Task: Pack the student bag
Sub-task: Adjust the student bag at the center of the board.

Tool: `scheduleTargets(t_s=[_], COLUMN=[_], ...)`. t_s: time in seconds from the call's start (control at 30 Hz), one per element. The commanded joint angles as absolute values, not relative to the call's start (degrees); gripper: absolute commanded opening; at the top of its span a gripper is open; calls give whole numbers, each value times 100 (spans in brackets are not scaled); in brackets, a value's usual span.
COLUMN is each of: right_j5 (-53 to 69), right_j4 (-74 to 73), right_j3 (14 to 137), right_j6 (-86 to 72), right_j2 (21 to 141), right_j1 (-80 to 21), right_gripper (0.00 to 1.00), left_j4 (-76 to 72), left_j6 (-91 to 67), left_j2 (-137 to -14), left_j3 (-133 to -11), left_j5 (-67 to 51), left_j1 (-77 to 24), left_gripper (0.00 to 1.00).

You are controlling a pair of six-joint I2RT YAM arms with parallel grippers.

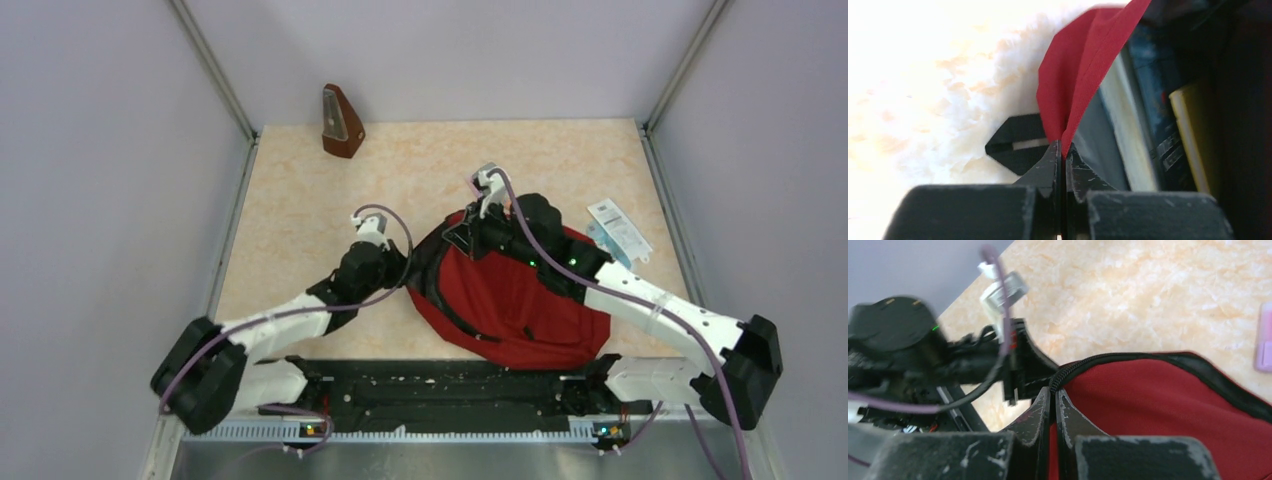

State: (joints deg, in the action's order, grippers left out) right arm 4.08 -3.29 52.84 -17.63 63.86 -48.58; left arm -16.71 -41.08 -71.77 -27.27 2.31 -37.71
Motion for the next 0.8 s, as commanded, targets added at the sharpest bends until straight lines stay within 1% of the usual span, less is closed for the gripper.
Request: scheduleTargets(t_s=[0.0, 0.2, 0.37, 0.47, 0.6, 0.7, 0.77], right_j5=[507, 672, 1101, 1255, 1586, 1753, 1823], right_j4=[-359, -466, -296, -320, -312, -442, -506], right_j3=[6634, 7783, 8749, 9398, 10157, 10709, 10835], right_j6=[-1445, -1118, -906, -755, -675, -749, -810], right_j2=[7145, 8468, 9587, 10230, 11003, 11431, 11532], right_j1=[-4834, -4827, -4818, -4812, -4720, -4616, -4549], right_gripper=[0, 0, 0, 0, 0, 0, 0], left_j4=[-1658, -839, 264, 543, 692, 751, 708], left_j6=[-3956, -4037, -3888, -3939, -3984, -3970, -3921], left_j2=[-5853, -3930, -2651, -2043, -1544, -1497, -1572], left_j3=[-2306, -1553, -1206, -996, -829, -880, -924], left_j5=[1388, 1762, 1497, 1318, 1198, 1183, 1115], left_j1=[-3727, -3727, -3727, -3739, -3739, -3736, -3738], left_gripper=[0, 0, 0, 0, 0, 0, 0])
